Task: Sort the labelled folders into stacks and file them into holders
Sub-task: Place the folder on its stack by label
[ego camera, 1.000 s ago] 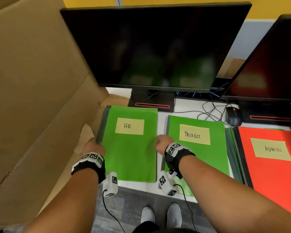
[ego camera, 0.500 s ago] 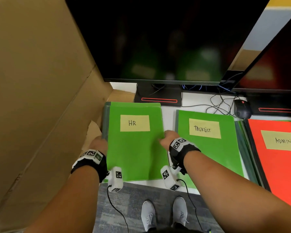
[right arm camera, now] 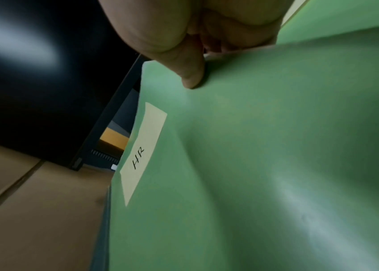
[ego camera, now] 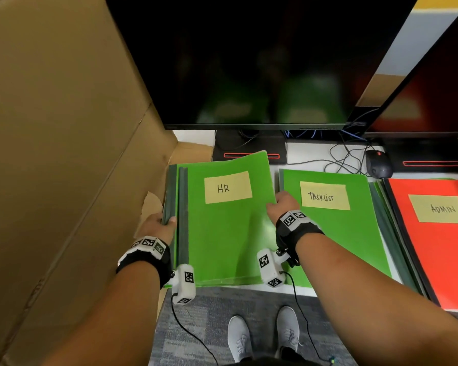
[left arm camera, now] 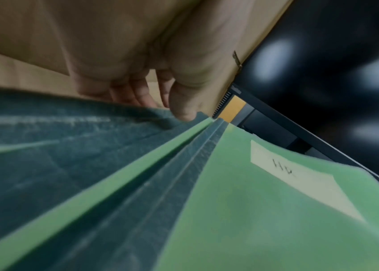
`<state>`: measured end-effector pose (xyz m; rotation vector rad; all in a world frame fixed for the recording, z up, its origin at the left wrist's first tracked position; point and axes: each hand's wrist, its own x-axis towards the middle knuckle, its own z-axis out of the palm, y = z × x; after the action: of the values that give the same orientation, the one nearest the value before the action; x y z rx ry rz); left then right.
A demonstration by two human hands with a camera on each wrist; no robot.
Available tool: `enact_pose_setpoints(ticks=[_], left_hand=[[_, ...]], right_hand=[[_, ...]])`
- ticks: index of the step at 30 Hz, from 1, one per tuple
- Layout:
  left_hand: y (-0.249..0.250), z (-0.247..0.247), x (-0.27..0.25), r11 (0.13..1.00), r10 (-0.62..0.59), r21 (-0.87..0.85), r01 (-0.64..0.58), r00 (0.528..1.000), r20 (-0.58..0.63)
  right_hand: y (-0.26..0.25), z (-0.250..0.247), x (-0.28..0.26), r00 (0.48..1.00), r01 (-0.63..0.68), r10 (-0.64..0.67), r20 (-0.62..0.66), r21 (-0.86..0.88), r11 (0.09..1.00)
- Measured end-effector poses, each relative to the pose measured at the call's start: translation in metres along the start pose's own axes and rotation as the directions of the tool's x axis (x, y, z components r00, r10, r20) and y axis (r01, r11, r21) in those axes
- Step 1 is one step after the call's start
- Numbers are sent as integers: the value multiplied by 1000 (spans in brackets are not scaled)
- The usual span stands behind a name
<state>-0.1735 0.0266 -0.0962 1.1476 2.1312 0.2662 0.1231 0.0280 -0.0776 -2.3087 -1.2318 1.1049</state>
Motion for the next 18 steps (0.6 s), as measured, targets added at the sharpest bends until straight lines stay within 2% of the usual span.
enact_pose_setpoints(ticks=[5,8,13,18], left_hand=[[-4,0,2,999,2,44,-1,1000,-24],[-3,1,-6,986,-23,167,21,1000,9],[-9,10,-10,973,-53,226,55,999,-14],[-10,12,-7,987,-39,157,39,999,-6]], right_hand=[[6,-11,-5,999,-19,25,-37,160,987],[8,-16,-10,999,-31,40,-36,230,973],[7,-27,-18,998,-63,64,5,217,974],[17,-36,-10,984,-70,118,-136,316,946]])
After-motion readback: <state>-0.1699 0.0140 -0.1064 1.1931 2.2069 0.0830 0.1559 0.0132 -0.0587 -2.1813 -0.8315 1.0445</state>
